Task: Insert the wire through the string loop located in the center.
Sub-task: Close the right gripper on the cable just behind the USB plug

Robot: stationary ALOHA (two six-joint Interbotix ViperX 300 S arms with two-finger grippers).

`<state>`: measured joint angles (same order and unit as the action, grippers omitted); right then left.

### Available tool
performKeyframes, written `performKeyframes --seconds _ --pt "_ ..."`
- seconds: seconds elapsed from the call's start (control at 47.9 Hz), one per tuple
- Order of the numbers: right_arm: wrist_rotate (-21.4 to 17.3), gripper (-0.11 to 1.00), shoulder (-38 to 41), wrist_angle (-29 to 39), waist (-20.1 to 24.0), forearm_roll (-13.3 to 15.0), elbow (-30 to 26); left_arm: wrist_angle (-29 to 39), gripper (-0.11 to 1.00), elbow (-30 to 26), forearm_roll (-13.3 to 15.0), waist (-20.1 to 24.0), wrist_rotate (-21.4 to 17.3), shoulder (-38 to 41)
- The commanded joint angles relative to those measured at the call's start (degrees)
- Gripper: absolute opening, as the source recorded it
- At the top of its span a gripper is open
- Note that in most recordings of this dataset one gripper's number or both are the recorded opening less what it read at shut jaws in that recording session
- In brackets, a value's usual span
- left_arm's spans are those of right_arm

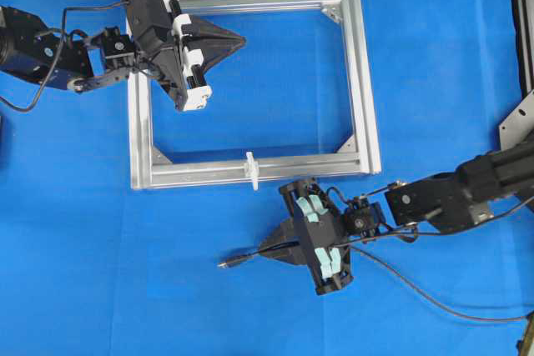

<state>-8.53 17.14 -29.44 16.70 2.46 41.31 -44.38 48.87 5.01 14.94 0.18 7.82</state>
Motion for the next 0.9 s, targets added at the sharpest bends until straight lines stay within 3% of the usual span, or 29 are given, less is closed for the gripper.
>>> performKeyframes --seconds 0.0,0.313,0.877 --pt "0.18 -0.02 -4.66 3.34 0.09 -0.09 -1.14 -0.26 0.00 -0.44 -0.18 0.00 0.09 -1.67" --pt "0.97 -0.02 -13.45 13.10 0.09 0.26 -2.11 -0.09 0.00 -0.44 -0.18 0.00 0.18 -1.67" --pt "1.05 -0.02 -14.41 13.97 0.09 0.35 -2.20 0.18 0.00 -0.44 -0.18 0.00 0.18 -1.67"
